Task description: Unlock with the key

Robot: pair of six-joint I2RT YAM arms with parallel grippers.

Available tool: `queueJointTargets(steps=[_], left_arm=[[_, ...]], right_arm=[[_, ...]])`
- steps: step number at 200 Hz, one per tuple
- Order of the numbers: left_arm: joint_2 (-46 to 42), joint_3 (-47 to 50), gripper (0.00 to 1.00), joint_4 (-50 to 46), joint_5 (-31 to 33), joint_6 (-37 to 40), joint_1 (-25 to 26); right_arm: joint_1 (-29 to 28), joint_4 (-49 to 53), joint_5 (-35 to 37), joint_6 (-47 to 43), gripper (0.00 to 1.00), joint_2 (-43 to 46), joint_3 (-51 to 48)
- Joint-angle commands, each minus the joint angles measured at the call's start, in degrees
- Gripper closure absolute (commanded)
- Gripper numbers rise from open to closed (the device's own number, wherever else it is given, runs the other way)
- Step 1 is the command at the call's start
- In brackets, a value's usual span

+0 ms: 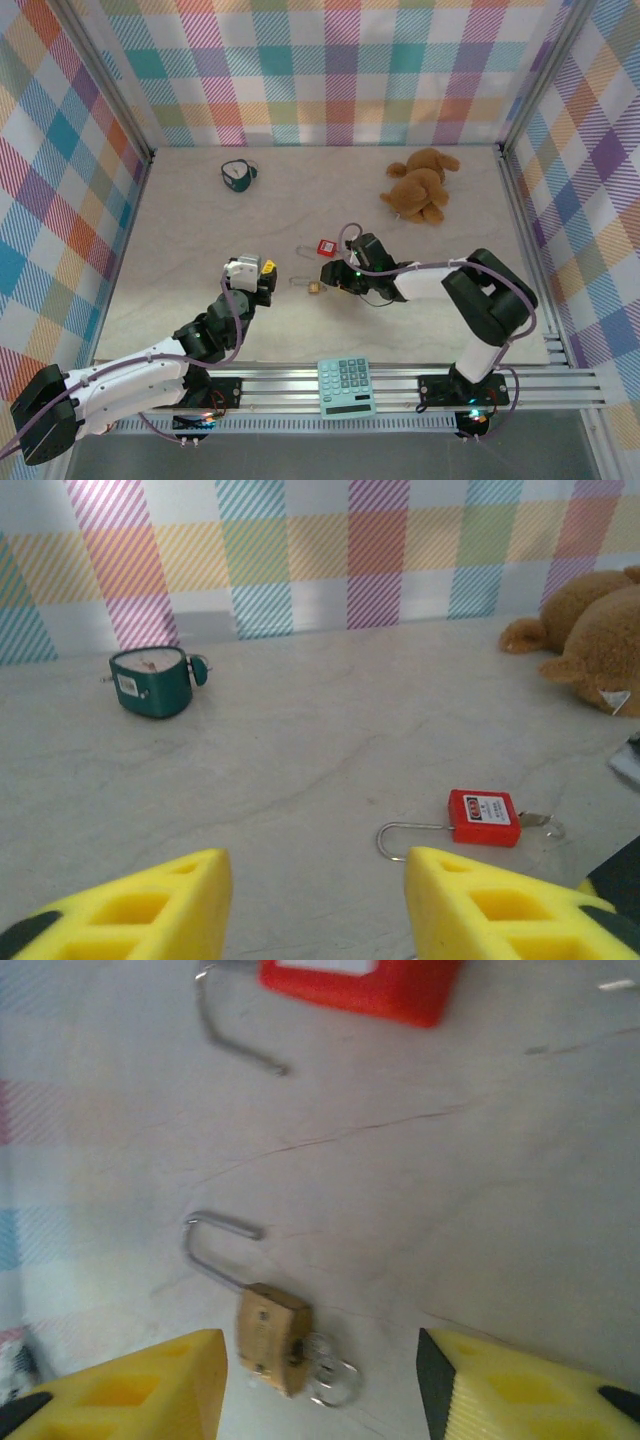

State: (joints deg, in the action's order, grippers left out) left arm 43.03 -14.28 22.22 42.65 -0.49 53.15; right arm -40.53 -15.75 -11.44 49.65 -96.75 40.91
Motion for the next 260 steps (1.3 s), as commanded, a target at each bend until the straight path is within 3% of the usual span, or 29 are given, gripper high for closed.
queueJointTargets(steps=[1, 38, 48, 55, 68, 79, 92, 114, 126, 145, 154, 183, 200, 228, 260], left_arm=[[-1.68, -0.22, 0.41, -0.03, -0.34, -0.78, -0.23], [-6.56, -7.07, 0.25, -11.39, -1.1, -4.05, -0.1], [-7.31, -8.99, 0.11, -14.41, 0.19, -5.2, -0.12], [-7.58, -10.07, 0.0, -16.08, 1.1, -5.62, -0.19], [-7.48, -11.81, 0.0, -18.35, 3.03, -6.4, -0.14], [-6.86, -13.06, 0.0, -19.59, 4.48, -7.04, -0.15], [-4.93, -15.95, 0.0, -21.32, 5.22, -7.46, -0.15], [1.03, -22.43, 0.0, -22.6, 5.07, -2.38, -0.26], [4.53, -25.24, 0.0, -23.63, 8.8, -1.39, -0.22], [8.06, -25.93, 0.0, -21.83, 8.22, 5.04, -0.21], [9.5, -26.07, 0.0, -22.29, 7.54, 7.2, -0.28], [12.22, -18.62, 0.0, -9.01, 1.95, 18.12, -1.3], [11.88, -13.82, 0.0, -3.37, -3.04, 16.3, -5.23], [12.58, -9.48, 0.0, -3.06, -12.56, 5.78, -18.22], [14.85, -6.43, 0.0, 3.13, -15.51, 6.5, -25.02]], right_arm=[[0.26, 12.48, 7.66, -4.11, 0.43, 4.88, 1.07], [0.28, 24.78, 12.7, -12.64, 0.34, 17.94, 5.07], [0.18, 27.25, 14.39, -15.13, 0.31, 22.02, 6.04], [0.19, 28.42, 15.3, -17.02, 0.23, 24.83, 6.63], [0.13, 30.28, 16.16, -22.11, 0.16, 29.5, 7.76], [0.1, 32.06, 17.95, -28.11, 0.0, 33.23, 9.44], [-0.05, 32.72, 19.33, -34.57, 0.01, 36.67, 10.73], [-0.16, 31.42, 25.95, -35.28, 0.01, 39.91, 10.91], [-0.18, 36.24, 29.1, -33.55, 0.01, 39.29, 14.34], [-0.16, 38.37, 23.23, -42.54, 0.01, 37.83, 17.63], [-0.11, 38.27, 25.09, -43.49, 0.01, 37.52, 18.05], [0.56, 30.4, 28.56, -48.93, 0.01, 39.04, 14.88], [1.47, 23.74, 24.68, -57.32, 0.01, 39.43, 11.04], [3.58, 24.43, 22.71, -58.26, 0.01, 38.19, 9.13], [9.61, 15.33, 20.53, -60.61, 0.01, 41.71, -1.31]])
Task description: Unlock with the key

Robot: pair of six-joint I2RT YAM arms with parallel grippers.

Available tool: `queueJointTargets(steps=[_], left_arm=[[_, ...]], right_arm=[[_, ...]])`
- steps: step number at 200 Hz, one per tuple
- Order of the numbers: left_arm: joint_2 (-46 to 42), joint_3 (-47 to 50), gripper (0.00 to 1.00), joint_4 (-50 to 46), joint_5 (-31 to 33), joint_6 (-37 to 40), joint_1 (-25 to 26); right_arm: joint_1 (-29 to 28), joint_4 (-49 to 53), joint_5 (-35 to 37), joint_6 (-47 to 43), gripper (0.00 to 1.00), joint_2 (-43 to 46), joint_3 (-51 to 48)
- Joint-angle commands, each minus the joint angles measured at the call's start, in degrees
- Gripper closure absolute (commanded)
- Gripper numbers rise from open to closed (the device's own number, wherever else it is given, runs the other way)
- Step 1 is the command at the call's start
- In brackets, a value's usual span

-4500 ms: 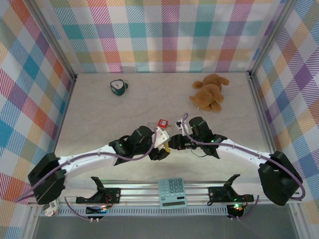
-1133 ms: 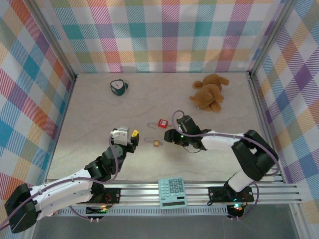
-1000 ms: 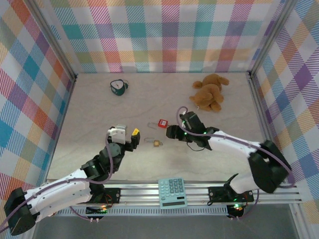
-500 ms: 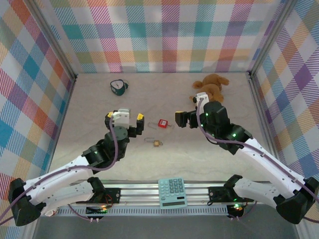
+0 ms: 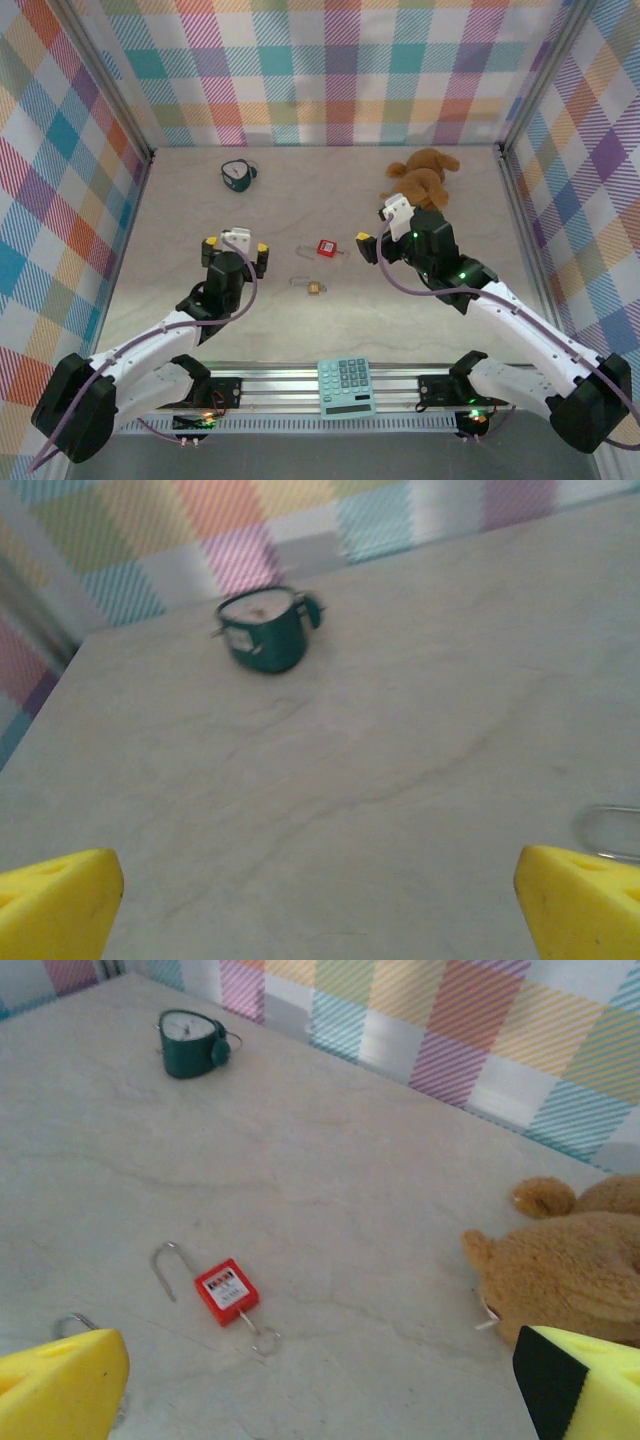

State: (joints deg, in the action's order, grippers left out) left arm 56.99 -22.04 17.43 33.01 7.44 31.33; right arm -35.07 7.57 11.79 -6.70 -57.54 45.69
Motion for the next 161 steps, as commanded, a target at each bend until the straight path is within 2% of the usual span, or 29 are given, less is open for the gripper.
queueJointTargets(steps=[1, 25, 44, 56, 76, 94, 105, 115, 119, 130, 143, 161], left_arm=[[0.9, 1.49, 0.0, 8.17, -5.91, -1.23, -3.34], [2.81, 6.32, 0.0, 17.49, -7.53, 3.14, -8.26], [5.29, 9.68, 0.0, 21.91, -16.87, -4.53, -18.36], [9.7, 11.47, 0.0, 29.63, -21.47, -7.76, -23.44], [16.55, 10.95, 0.0, 38.35, -21.68, -7.28, -24.51], [23.09, 8.23, 0.0, 40.36, -21.57, -5.99, -25.28], [30.11, 7.89, 0.0, 46.53, -22.64, -6.05, -25.92], [36.66, 8.19, 0.0, 55.82, -24.71, -4.16, -25.89], [35.71, 8.44, 0.0, 54.45, -26.02, -3.96, -25.88], [31.36, 6.44, 0.0, 43.32, -27.21, -3.96, -25.96], [33.86, 4.52, 0.0, 44.29, -30.29, -2.6, -25.97], [33.42, 0.84, 0.0, 36.51, -29.58, -2.91, -25.95]], right_arm=[[4.4, -8.36, -2.68, -4.32, 0.01, 2.55, -6.43], [10.48, -14.66, -3.98, -6.65, 0.01, 3.13, -12.76], [14.12, -19.57, -4.73, -6.49, 0.01, 2.56, -15.96], [15.75, -20.35, -6.48, -8.57, 0.01, 1.25, -16.81], [17.76, -21.39, -6.5, -10.57, 0.01, -1.71, -17.34], [20.56, -27.06, -8.63, -7.24, 0.01, -4.06, -19.33], [22.3, -29.2, -10.71, -4.74, 0.01, -5.34, -19.86], [23.0, -29.34, -13.16, -3.58, 0.01, -6.56, -19.57], [23.07, -29.12, -13.77, -3.35, 0.01, -7.0, -19.38], [23.31, -28.01, -15.13, -3.23, 0.01, -8.2, -18.74], [23.63, -30.27, -15.19, -3.45, 0.01, -9.22, -19.45], [24.47, -36.64, -13.58, -3.4, 0.01, -12.24, -21.49]])
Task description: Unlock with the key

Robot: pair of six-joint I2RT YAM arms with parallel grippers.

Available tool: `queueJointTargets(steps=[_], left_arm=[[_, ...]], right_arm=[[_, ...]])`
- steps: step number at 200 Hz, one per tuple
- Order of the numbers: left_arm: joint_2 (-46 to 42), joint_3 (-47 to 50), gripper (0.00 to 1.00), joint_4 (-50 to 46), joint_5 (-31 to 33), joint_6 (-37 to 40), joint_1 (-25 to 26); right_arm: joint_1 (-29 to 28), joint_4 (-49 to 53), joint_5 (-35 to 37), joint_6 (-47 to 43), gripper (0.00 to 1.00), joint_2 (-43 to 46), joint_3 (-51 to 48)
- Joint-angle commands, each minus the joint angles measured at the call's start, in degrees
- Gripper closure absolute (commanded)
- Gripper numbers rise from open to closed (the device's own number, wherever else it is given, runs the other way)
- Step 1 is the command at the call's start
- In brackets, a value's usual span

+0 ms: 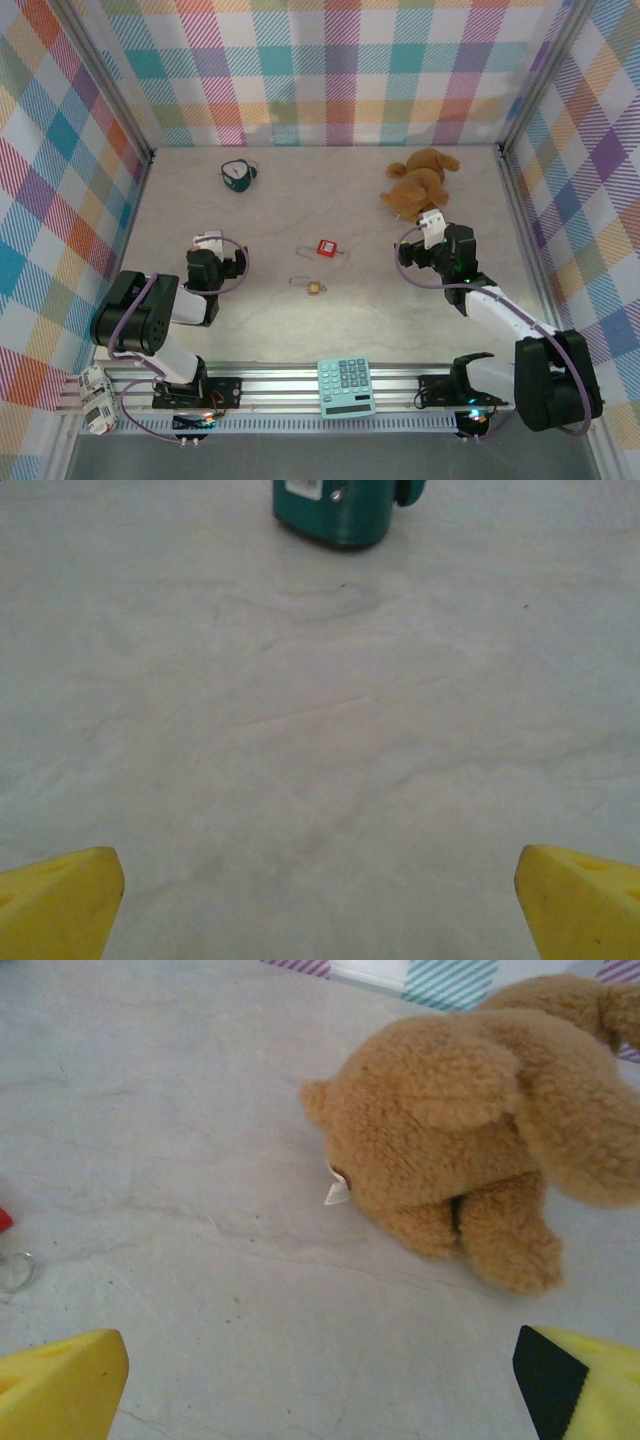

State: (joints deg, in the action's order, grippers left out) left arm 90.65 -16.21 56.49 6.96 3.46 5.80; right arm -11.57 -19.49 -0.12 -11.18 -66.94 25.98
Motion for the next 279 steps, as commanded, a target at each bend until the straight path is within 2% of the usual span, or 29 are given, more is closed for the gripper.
queueJointTargets(steps=[1, 13, 32, 43, 67, 75, 85, 95, 104, 112, 120, 128, 279], left_arm=[[-0.14, -5.12, 0.0, -2.67, -3.53, 1.08, -0.48], [-0.28, -6.29, 0.0, -5.4, -3.53, 0.79, -0.66], [-0.14, -6.12, 0.0, -4.63, -3.29, 0.88, -0.7], [-0.25, -6.12, 0.0, -4.85, -3.15, 0.84, -0.71], [-0.13, -6.9, 0.0, -6.12, -0.43, -0.23, -0.71], [-0.13, -6.95, 0.0, -6.13, -0.19, -0.39, -0.65], [-0.13, -6.93, 0.0, -6.13, -0.12, -0.38, -0.71], [-0.15, -6.91, 0.0, -6.13, -0.06, -0.37, -0.71], [-0.12, -6.91, 0.0, -6.06, -0.12, -0.46, -0.68], [-0.1, -6.91, 0.0, -6.21, -0.13, -0.41, -0.71], [-0.18, -6.94, 0.0, -6.13, -0.08, -0.45, -0.7], [-0.12, -6.91, 0.0, -6.21, -0.09, -0.43, -0.71], [-0.12, -6.93, 0.0, -6.22, -0.06, -0.46, -0.71]], right_arm=[[1.09, -10.03, -1.56, 1.08, 0.01, -3.11, -1.83], [2.35, -15.88, -1.56, 1.2, 0.01, -6.95, -3.62], [4.08, -32.72, -1.61, 1.71, 0.01, -14.83, -7.59], [4.71, -29.01, -2.33, 2.28, 0.01, -12.47, -7.54], [7.38, -29.8, -3.97, 4.74, 0.01, -13.95, -7.17], [8.98, -32.99, -3.96, 7.81, 0.01, -16.79, -7.62], [10.93, -42.32, -5.06, 10.17, 0.01, -22.98, -7.85], [11.52, -29.07, -3.36, 11.24, 0.01, -19.3, -4.47], [11.57, -29.89, -3.57, 11.49, 0.01, -21.93, -2.54], [12.01, -25.67, -3.48, 11.96, 0.01, -20.55, -1.74], [12.05, -28.34, -3.44, 12.06, 0.01, -21.36, -2.24], [12.09, -26.15, -3.35, 11.92, 0.01, -20.76, -1.82], [11.86, -26.91, -3.26, 11.65, 0.01, -20.95, -1.98]])
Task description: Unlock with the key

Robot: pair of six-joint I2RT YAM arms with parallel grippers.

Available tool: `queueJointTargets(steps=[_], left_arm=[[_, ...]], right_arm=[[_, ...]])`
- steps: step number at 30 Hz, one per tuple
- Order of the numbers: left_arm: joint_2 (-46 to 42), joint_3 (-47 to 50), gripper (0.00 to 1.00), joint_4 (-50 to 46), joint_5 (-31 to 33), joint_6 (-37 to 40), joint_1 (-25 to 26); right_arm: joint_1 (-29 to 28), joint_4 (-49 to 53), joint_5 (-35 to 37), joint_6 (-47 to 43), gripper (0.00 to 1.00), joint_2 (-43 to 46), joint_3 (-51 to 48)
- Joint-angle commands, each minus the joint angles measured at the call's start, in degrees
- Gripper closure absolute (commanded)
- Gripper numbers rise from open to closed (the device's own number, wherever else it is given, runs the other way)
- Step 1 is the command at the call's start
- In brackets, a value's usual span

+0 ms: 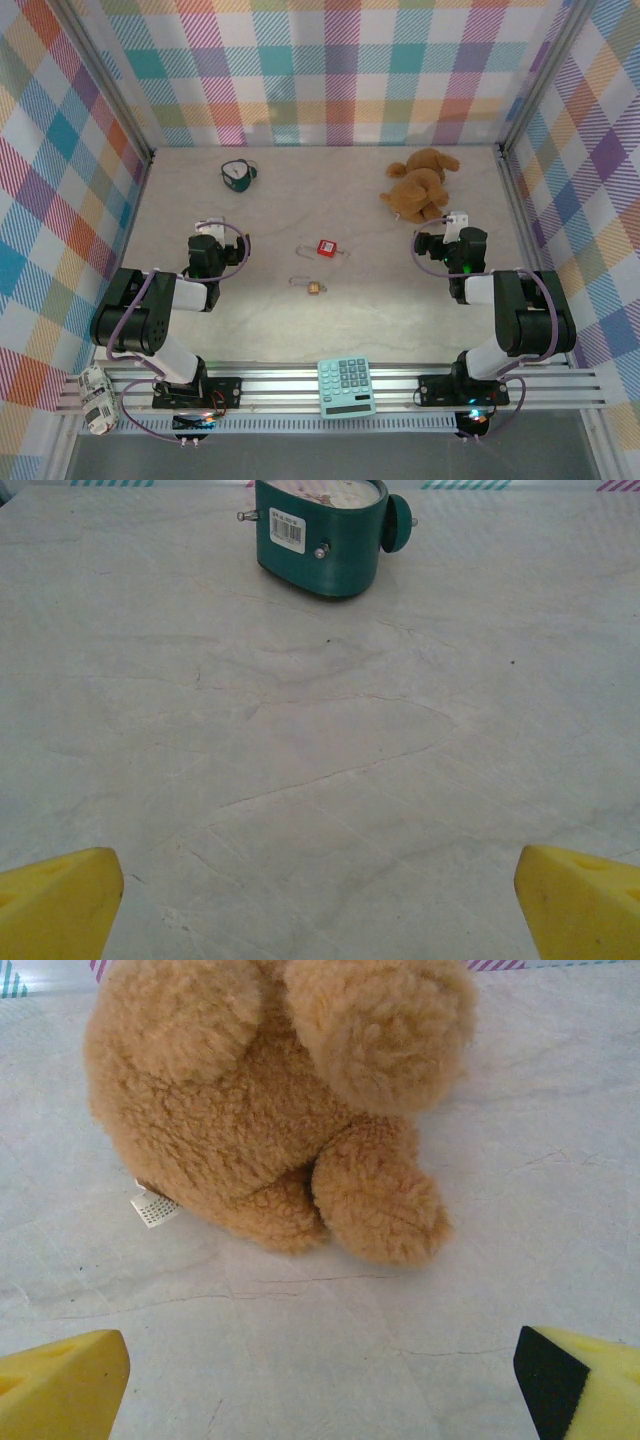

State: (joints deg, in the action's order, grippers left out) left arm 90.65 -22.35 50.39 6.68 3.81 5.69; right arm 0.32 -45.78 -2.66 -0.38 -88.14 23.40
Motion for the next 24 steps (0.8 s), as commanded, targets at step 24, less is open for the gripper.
queueJointTargets(steps=[24], left_arm=[[-0.04, -1.3, 0.0, -1.08, -2.03, -1.19, -1.58]], right_arm=[[-0.02, -0.63, -0.71, 0.95, 0.01, 0.25, 0.6]])
